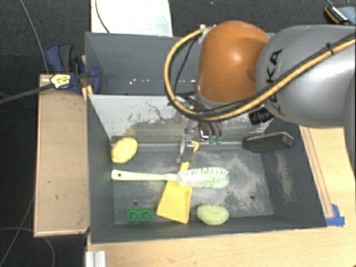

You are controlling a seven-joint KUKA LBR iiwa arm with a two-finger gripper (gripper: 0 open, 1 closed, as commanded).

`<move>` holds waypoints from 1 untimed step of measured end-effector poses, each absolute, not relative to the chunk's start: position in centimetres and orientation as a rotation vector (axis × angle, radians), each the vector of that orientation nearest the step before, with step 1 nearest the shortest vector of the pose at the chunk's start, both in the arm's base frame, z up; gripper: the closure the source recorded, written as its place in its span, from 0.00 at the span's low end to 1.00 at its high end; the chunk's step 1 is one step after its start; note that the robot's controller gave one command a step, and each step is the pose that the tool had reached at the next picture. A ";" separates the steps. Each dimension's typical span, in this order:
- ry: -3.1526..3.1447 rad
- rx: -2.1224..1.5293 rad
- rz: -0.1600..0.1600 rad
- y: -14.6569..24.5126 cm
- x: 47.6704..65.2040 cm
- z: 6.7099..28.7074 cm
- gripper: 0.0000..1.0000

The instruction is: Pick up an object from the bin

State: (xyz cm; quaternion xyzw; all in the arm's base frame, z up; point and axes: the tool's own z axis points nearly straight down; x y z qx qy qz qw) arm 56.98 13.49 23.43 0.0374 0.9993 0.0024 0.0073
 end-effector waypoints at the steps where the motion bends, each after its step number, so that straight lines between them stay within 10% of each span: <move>1: 3.132 0.201 0.007 13.2 57.1 12.9 0.00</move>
Offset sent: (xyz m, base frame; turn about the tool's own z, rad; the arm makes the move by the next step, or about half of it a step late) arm -0.0472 0.0134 -0.0480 -0.0882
